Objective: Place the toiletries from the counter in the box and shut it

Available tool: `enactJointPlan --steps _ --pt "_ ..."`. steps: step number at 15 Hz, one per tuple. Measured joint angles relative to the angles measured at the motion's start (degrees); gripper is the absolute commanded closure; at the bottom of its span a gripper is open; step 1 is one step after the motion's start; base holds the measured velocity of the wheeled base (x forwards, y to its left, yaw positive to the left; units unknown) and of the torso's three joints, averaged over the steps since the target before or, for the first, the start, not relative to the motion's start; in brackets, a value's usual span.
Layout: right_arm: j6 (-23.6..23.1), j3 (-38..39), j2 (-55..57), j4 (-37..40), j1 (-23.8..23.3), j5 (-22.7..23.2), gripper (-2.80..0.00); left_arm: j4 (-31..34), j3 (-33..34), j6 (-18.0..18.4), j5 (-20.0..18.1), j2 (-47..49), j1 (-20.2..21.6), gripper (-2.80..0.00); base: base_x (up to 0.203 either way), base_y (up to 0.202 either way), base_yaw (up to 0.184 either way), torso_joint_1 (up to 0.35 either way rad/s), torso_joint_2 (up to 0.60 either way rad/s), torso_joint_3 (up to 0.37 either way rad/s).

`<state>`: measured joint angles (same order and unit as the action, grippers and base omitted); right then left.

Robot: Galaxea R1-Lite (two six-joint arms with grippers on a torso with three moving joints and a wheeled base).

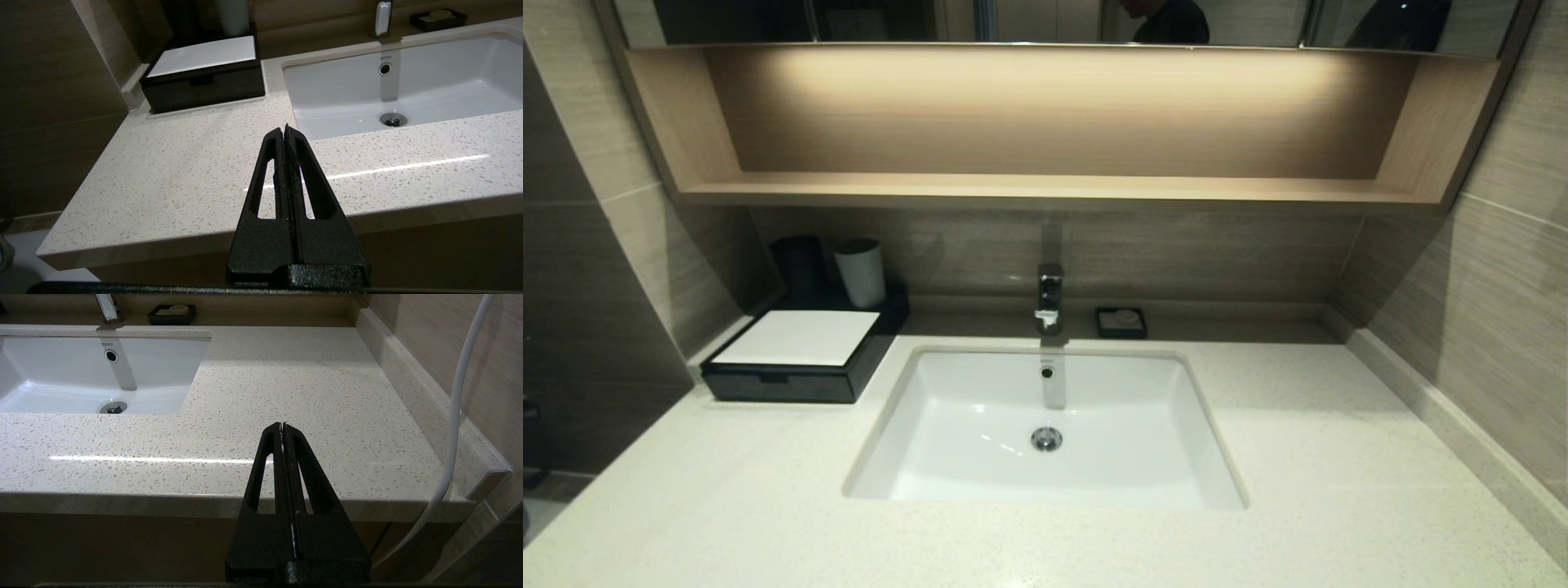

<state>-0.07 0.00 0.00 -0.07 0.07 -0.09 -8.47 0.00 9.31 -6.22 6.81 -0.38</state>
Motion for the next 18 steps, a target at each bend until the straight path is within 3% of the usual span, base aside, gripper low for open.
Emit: enactJointPlan --steps 7,14,18 --pt "0.00 0.00 0.00 0.00 0.00 0.00 0.00 2.19 0.00 -1.27 5.87 -6.39 0.05 0.00 0.000 0.000 0.000 0.000 0.00 0.000" --pt "0.00 0.00 0.00 0.00 0.00 -0.01 0.00 4.69 0.00 -2.73 5.28 -6.81 0.05 0.00 0.000 0.000 0.000 0.000 0.00 0.000" --pt "0.02 0.00 0.00 0.02 0.00 -0.01 0.00 6.15 0.00 -5.30 5.52 -6.81 0.11 0.00 0.000 0.000 0.000 0.000 0.00 0.000"
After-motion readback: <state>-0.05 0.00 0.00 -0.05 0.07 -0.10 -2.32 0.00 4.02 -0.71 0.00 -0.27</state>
